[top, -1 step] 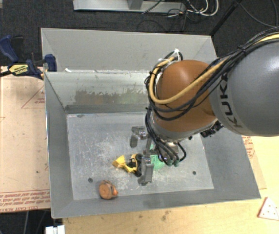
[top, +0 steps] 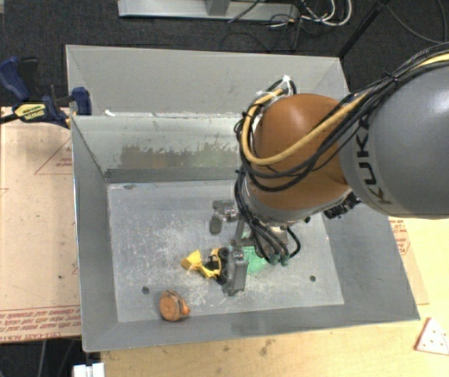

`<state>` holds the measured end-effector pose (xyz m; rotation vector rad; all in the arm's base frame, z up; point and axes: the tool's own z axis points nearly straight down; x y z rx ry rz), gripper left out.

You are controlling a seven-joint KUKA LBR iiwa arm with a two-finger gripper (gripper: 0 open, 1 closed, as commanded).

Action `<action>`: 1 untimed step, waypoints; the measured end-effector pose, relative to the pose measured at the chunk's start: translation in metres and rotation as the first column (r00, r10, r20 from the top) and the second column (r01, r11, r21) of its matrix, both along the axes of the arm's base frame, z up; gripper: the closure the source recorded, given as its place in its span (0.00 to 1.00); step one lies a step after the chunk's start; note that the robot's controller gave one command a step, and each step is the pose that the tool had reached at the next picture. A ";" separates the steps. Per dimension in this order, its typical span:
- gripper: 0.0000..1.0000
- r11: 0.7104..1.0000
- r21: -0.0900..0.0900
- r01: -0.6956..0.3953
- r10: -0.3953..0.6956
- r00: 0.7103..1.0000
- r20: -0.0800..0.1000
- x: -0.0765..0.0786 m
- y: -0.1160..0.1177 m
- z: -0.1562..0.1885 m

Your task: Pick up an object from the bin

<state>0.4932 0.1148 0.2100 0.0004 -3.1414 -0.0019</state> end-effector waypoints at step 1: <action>0.00 0.998 0.001 0.061 -0.061 0.998 0.005 0.017 -0.025 -0.088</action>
Offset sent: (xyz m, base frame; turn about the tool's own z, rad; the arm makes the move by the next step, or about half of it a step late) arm 0.0049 -0.0401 -0.0562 0.0083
